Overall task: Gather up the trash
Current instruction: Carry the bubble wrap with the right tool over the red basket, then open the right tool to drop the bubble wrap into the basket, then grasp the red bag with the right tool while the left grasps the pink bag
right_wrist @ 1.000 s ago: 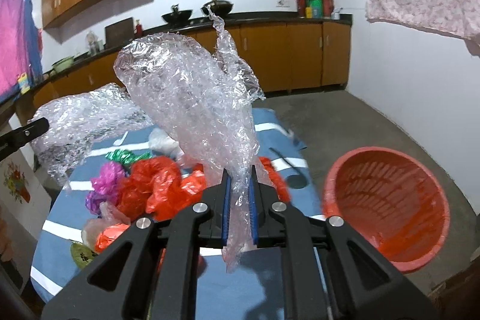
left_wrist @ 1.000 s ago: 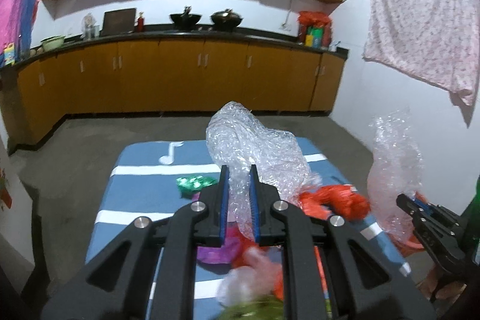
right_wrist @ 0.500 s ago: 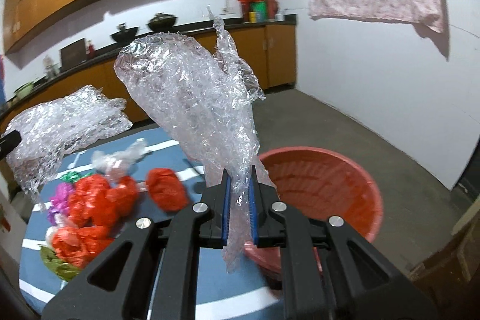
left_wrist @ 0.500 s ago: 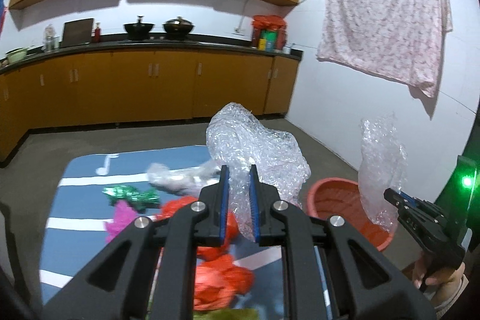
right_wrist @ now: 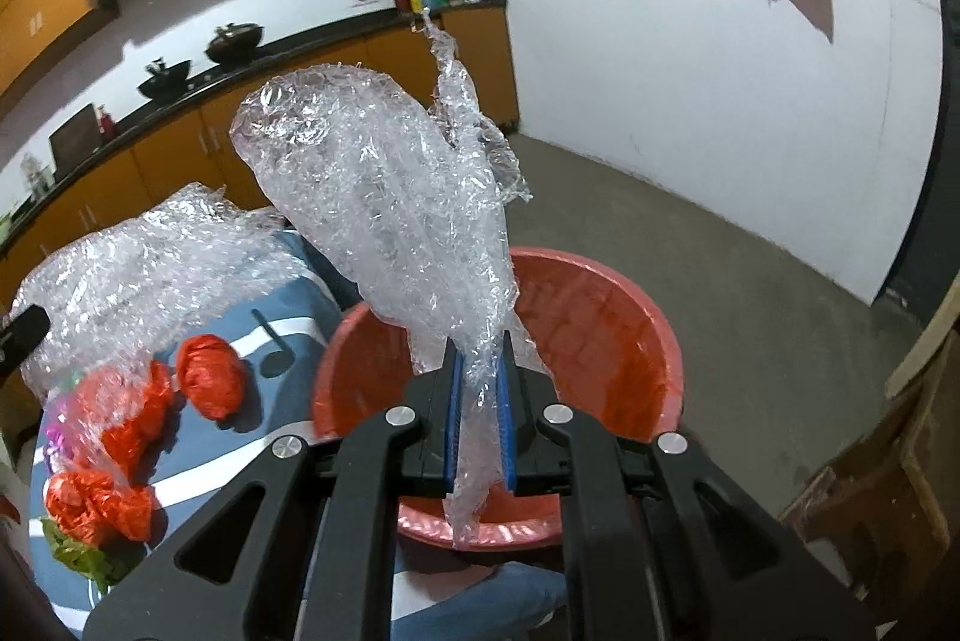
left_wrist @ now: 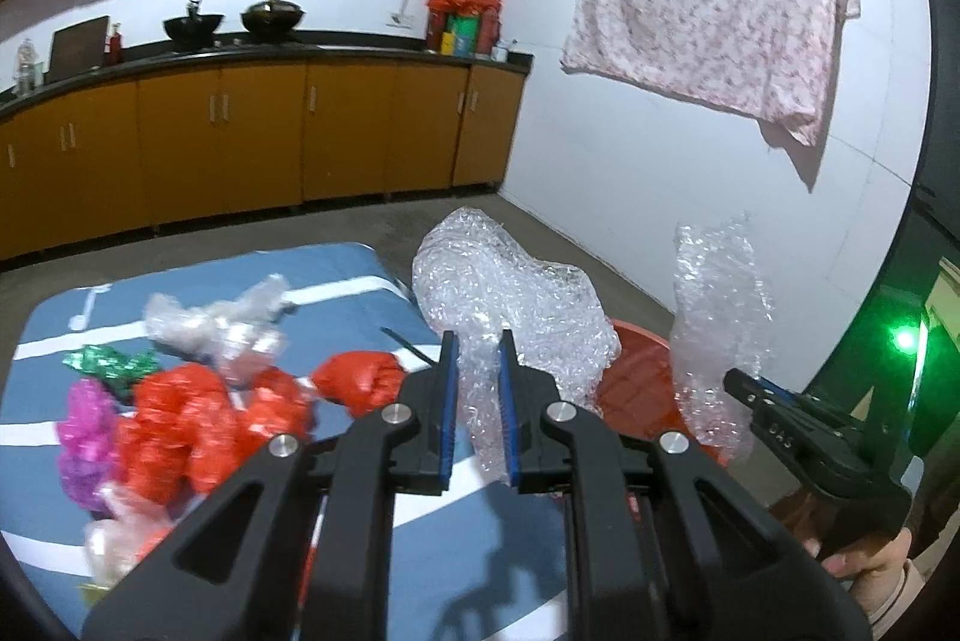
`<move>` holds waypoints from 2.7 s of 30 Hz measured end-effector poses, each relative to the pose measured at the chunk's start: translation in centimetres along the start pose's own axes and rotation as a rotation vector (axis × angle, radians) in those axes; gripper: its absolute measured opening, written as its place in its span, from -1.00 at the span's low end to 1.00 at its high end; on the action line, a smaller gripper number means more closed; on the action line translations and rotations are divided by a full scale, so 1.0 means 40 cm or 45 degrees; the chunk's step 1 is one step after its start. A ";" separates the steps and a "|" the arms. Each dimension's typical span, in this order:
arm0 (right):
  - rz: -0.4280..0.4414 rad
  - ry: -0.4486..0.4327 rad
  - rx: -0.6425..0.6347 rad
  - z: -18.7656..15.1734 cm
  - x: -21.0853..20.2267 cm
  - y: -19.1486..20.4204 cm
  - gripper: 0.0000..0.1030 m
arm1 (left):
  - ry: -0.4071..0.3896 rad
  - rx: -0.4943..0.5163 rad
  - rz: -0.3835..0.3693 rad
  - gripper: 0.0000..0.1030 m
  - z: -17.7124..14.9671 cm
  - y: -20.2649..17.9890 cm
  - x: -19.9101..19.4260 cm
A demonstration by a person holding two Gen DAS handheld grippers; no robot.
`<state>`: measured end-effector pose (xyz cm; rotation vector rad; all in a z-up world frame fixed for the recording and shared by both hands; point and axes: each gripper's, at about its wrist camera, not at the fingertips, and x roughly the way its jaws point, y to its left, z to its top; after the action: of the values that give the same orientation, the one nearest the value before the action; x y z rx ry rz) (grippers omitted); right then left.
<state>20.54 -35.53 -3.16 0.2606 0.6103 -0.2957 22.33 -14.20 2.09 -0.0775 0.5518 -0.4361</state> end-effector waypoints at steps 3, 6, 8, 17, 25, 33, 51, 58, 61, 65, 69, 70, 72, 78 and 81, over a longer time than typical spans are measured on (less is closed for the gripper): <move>-0.009 0.013 0.017 -0.002 0.019 -0.014 -0.79 | 0.030 0.002 -0.027 -0.74 -0.007 -0.024 0.043; -0.016 0.026 0.034 0.005 0.036 -0.028 -0.79 | 0.056 0.012 -0.050 -0.74 -0.015 -0.043 0.080; -0.019 0.032 0.052 0.007 0.046 -0.039 -0.79 | 0.067 0.017 -0.063 -0.74 -0.017 -0.060 0.102; -0.003 0.072 0.135 0.017 0.087 -0.070 -0.78 | 0.118 0.055 -0.121 -0.73 -0.037 -0.130 0.186; 0.044 0.130 0.141 0.002 0.114 -0.083 -0.74 | 0.195 0.066 -0.115 -0.27 -0.073 -0.147 0.236; 0.035 0.100 0.114 0.002 0.092 -0.075 -0.02 | 0.177 0.021 -0.063 -0.03 -0.064 -0.103 0.190; 0.163 0.021 -0.155 -0.085 -0.066 0.138 0.02 | -0.082 0.060 0.231 0.36 -0.081 0.086 -0.202; 0.277 0.044 -0.235 -0.109 -0.081 0.259 0.02 | -0.113 -0.043 0.477 0.44 -0.142 0.256 -0.321; 0.304 0.056 -0.256 -0.122 -0.076 0.305 0.02 | -0.088 -0.103 0.547 0.44 -0.177 0.321 -0.341; 0.318 0.065 -0.307 -0.134 -0.057 0.363 0.02 | -0.045 -0.181 0.603 0.44 -0.219 0.407 -0.353; 0.326 0.079 -0.330 -0.128 -0.017 0.410 0.02 | -0.026 -0.226 0.638 0.44 -0.236 0.471 -0.352; 0.326 0.086 -0.331 -0.127 -0.003 0.418 0.02 | -0.025 -0.228 0.641 0.44 -0.240 0.483 -0.350; 0.326 0.106 -0.329 -0.121 0.034 0.437 0.02 | -0.016 -0.234 0.649 0.44 -0.245 0.508 -0.341; 0.313 0.151 -0.350 -0.107 0.124 0.479 0.02 | 0.034 -0.269 0.641 0.44 -0.231 0.578 -0.281; 0.307 0.162 -0.352 -0.104 0.158 0.492 0.02 | 0.069 -0.280 0.627 0.44 -0.213 0.607 -0.230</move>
<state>30.12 -17.19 -7.24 0.0853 0.7297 0.0393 20.10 12.05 -5.19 -0.1365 0.6475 0.1031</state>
